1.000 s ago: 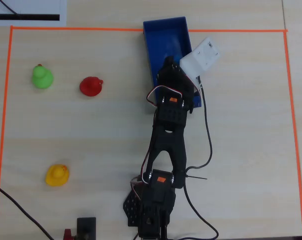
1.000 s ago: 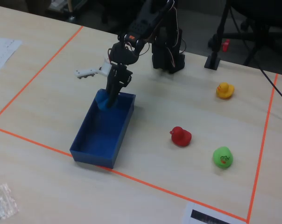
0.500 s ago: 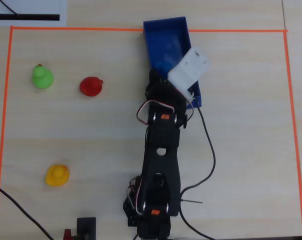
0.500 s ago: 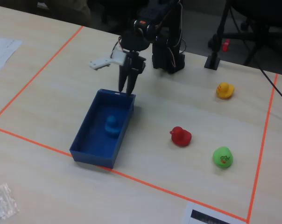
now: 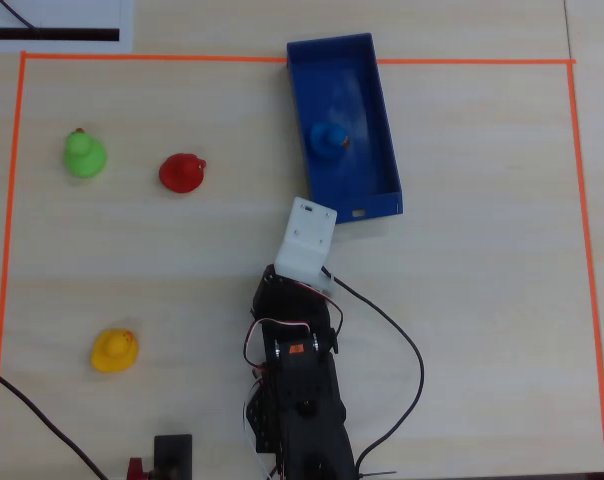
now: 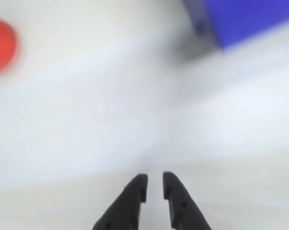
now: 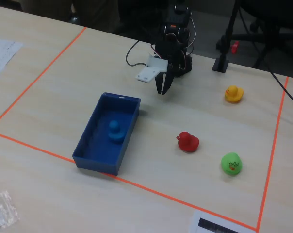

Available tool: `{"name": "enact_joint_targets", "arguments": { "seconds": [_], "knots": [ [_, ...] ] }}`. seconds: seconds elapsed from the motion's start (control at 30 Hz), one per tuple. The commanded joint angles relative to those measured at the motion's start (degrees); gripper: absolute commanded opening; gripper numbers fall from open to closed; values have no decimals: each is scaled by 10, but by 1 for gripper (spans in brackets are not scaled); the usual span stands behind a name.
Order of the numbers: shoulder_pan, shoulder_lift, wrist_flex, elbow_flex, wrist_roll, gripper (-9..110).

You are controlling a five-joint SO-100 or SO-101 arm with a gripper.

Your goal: Grasp blue duck and put it into box.

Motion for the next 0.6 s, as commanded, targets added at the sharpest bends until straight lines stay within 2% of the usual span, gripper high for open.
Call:
{"name": "enact_joint_targets", "arguments": {
  "seconds": [0.0, 0.1, 0.3, 0.57],
  "knots": [
    [4, 27, 40, 16, -18, 0],
    [-1, 27, 111, 16, -66, 0],
    [22, 28, 116, 16, -75, 5],
    [22, 28, 116, 17, -75, 5]
  ]
}}
